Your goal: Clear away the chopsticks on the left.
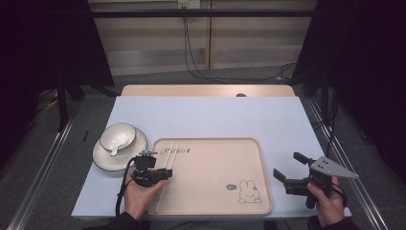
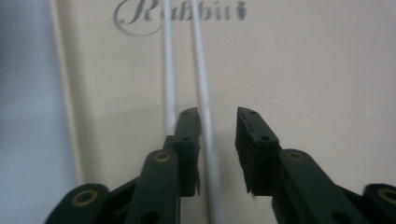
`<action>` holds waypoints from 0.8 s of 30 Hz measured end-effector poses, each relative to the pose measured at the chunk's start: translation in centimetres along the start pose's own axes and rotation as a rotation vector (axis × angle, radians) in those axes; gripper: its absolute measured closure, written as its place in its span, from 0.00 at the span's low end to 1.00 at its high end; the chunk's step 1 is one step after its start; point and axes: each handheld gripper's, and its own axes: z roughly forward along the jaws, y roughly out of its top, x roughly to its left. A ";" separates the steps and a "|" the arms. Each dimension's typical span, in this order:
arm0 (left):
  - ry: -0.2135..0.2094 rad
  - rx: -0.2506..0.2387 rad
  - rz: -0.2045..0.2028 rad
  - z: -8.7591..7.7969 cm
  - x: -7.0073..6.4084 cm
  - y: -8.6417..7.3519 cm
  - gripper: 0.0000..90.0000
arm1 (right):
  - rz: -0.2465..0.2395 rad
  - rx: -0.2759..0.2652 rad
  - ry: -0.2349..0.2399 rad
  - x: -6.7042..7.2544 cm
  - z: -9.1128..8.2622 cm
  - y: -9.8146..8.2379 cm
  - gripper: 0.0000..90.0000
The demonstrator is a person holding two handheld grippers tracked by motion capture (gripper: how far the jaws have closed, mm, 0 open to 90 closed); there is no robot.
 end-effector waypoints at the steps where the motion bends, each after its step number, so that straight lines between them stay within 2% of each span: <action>1: 0.001 -0.012 0.018 -0.2 -0.1 0.0 0.72 | 0.001 -0.001 -0.001 0.0 0.0 0.0 0.02; 3: -0.035 -0.030 0.026 -0.6 -0.1 0.0 0.67 | 0.000 -0.001 -0.002 0.0 0.0 0.0 0.02; 5: -0.055 -0.043 0.053 -1.1 -0.1 -0.1 0.59 | 0.000 -0.002 -0.003 0.0 0.0 0.0 0.02; 8: -0.089 -0.089 0.101 -2.0 -0.2 -0.2 0.48 | -0.001 0.000 -0.004 0.0 0.0 0.0 0.02; 9: -0.087 -0.113 0.115 -2.3 -0.2 -0.3 0.46 | 0.000 -0.001 -0.001 0.0 0.0 0.0 0.02; 10: -0.092 -0.124 0.126 -2.7 0.0 -0.4 0.41 | -0.001 -0.001 -0.002 0.0 0.0 0.0 0.02; 11: -0.107 -0.140 0.113 -3.0 0.2 -0.5 0.36 | -0.001 -0.003 -0.004 0.0 0.0 0.0 0.02; 12: -0.112 -0.166 0.128 -3.4 0.5 -0.7 0.31 | 0.000 -0.003 -0.004 0.0 0.0 0.0 0.02; 13: -0.100 -0.192 0.156 -3.8 0.6 -0.9 0.30 | 0.000 -0.002 -0.003 0.0 0.0 0.0 0.02; 14: -0.099 -0.215 0.167 -4.1 0.7 -1.0 0.29 | -0.001 -0.001 -0.003 0.0 0.0 0.0 0.02; 16: -0.127 -0.246 0.201 -4.9 1.3 -1.3 0.25 | 0.001 -0.003 -0.003 0.0 0.0 0.0 0.02; 18: -0.124 -0.285 0.245 -5.7 1.8 -1.5 0.21 | -0.001 -0.003 -0.003 0.0 0.0 0.0 0.02; 20: -0.146 -0.312 0.281 -6.3 2.3 -1.6 0.17 | -0.001 -0.004 -0.004 0.0 0.1 0.0 0.02; 24: -0.160 -0.365 0.313 -7.5 3.1 -1.7 0.10 | -0.002 -0.003 -0.006 0.0 0.1 0.0 0.02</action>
